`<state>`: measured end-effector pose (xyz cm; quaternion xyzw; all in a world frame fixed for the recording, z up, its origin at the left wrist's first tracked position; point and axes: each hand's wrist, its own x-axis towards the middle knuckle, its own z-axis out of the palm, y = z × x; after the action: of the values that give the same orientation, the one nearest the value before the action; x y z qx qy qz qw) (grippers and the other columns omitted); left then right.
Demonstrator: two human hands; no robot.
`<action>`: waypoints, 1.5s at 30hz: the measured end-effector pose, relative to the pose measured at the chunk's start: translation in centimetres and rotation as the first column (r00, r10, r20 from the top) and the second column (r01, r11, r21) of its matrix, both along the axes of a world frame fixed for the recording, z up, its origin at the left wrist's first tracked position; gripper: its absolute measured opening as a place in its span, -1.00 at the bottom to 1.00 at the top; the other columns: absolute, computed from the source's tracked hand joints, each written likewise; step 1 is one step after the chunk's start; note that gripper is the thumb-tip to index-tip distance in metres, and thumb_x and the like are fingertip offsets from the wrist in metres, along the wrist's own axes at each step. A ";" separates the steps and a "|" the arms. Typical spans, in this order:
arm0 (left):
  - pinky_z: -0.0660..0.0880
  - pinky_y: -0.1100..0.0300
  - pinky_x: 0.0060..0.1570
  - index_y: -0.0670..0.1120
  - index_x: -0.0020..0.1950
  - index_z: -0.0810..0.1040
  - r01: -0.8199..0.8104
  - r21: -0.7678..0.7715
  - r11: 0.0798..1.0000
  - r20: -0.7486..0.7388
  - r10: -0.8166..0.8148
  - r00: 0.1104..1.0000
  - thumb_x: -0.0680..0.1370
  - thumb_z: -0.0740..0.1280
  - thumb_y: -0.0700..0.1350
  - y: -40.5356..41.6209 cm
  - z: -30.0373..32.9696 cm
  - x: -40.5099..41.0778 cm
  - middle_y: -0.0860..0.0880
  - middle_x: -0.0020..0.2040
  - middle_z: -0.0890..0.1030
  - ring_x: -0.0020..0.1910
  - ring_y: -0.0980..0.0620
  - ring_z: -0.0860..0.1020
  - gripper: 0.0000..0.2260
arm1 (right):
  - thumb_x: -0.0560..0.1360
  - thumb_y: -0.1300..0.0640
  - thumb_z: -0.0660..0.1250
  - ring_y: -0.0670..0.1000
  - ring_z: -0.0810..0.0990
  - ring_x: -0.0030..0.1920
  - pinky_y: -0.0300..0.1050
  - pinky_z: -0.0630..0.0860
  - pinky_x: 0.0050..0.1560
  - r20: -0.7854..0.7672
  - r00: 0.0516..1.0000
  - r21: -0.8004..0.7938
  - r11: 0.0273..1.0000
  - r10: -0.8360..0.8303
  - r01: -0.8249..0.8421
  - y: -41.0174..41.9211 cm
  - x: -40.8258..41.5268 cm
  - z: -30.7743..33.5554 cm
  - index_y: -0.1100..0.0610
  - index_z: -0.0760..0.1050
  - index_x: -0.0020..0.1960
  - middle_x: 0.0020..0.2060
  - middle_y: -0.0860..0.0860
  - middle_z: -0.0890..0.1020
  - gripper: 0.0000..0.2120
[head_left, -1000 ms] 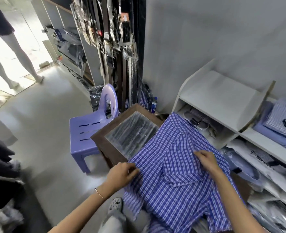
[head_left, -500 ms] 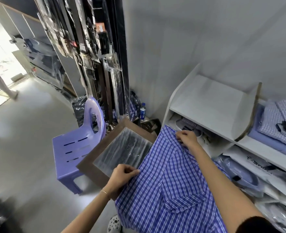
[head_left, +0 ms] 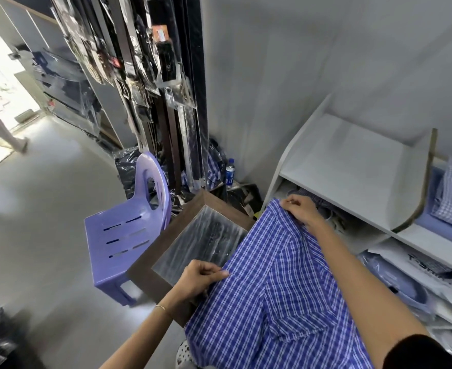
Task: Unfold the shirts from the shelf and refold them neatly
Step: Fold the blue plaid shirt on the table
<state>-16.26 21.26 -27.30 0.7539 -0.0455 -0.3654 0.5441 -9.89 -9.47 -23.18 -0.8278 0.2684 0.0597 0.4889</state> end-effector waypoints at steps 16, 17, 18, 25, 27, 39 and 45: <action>0.52 0.19 -0.35 -0.10 -0.25 0.68 -0.098 0.210 0.973 0.130 0.071 0.989 0.40 0.47 0.11 3.6 -0.8 -1.5 -0.11 -0.31 0.67 -0.39 -0.04 0.56 -0.73 | 0.48 0.14 0.40 -0.05 0.59 -0.17 -0.12 0.57 -0.08 -0.179 0.602 -0.074 0.600 0.778 -0.797 13.5 -8.4 0.5 0.11 0.58 -0.12 -0.15 0.05 0.65 -0.96; 0.50 0.21 -0.38 -0.12 -0.29 0.66 -0.092 0.231 0.969 0.127 0.063 0.990 0.40 0.47 0.12 4.0 -0.8 -1.9 -0.10 -0.38 0.64 -0.42 -0.02 0.54 -0.69 | 0.48 0.16 0.40 -0.04 0.61 -0.13 -0.13 0.57 -0.09 -0.211 0.568 -0.078 0.566 0.795 -0.821 14.3 -8.9 -0.4 0.13 0.60 -0.11 -0.12 0.05 0.66 -0.96; 0.47 0.24 -0.43 -0.15 -0.34 0.62 -0.078 0.243 0.967 0.102 0.055 0.993 0.41 0.47 0.12 4.3 -0.7 -2.3 -0.08 -0.44 0.57 -0.47 0.03 0.50 -0.66 | 0.48 0.17 0.39 -0.03 0.62 -0.12 -0.14 0.56 -0.11 -0.227 0.552 -0.091 0.547 0.802 -0.832 14.8 -9.3 -1.2 0.14 0.60 -0.10 -0.11 0.05 0.66 -0.96; 0.28 0.32 -0.52 -0.16 -0.31 0.50 0.049 0.177 0.983 -0.161 -0.020 0.987 0.42 0.47 0.10 7.2 0.8 -6.1 -0.03 -0.47 0.33 -0.55 0.10 0.26 -0.65 | 0.53 0.23 0.34 -0.18 0.47 -0.39 -0.27 0.42 -0.34 -0.158 0.697 -0.136 0.684 0.699 -0.716 15.6 -10.4 -3.3 0.21 0.61 -0.07 -0.34 -0.16 0.53 -0.92; 0.25 0.32 -0.51 -0.17 -0.21 0.52 0.068 0.173 0.982 -0.209 -0.031 0.977 0.41 0.49 0.09 7.9 0.8 -7.0 -0.02 -0.46 0.30 -0.54 0.09 0.23 -0.66 | 0.53 0.22 0.35 -0.19 0.45 -0.40 -0.28 0.40 -0.34 -0.145 0.700 -0.149 0.684 0.699 -0.714 15.7 -10.7 -3.2 0.22 0.60 -0.06 -0.36 -0.18 0.51 -0.92; 0.46 0.32 -0.44 -0.10 -0.07 0.66 0.007 0.430 0.903 -0.087 0.034 0.996 0.49 0.44 -0.09 14.5 -4.5 -14.0 -0.04 -0.23 0.64 -0.38 0.10 0.49 -0.90 | 0.52 0.14 0.37 -0.19 0.45 -0.31 -0.30 0.36 -0.30 -0.160 0.724 -0.189 0.699 0.671 -0.690 15.8 -11.0 -3.8 0.19 0.53 -0.10 -0.32 -0.12 0.51 -0.89; 0.47 0.28 -0.07 -0.15 0.17 0.59 -0.192 0.680 0.708 0.122 0.149 0.981 0.52 0.35 -0.24 17.7 -8.4 -18.5 -0.13 0.04 0.65 -0.02 -0.03 0.61 -0.77 | 0.52 0.16 0.37 -0.15 0.46 -0.29 -0.30 0.36 -0.29 -0.156 0.710 -0.217 0.677 0.687 -0.703 16.0 -11.7 -3.0 0.09 0.46 -0.23 -0.32 -0.13 0.50 -0.83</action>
<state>-34.78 38.98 -35.66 0.9129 0.1475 -0.2823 0.2554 -21.58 6.51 -26.19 -0.9220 -0.0456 0.2305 0.3079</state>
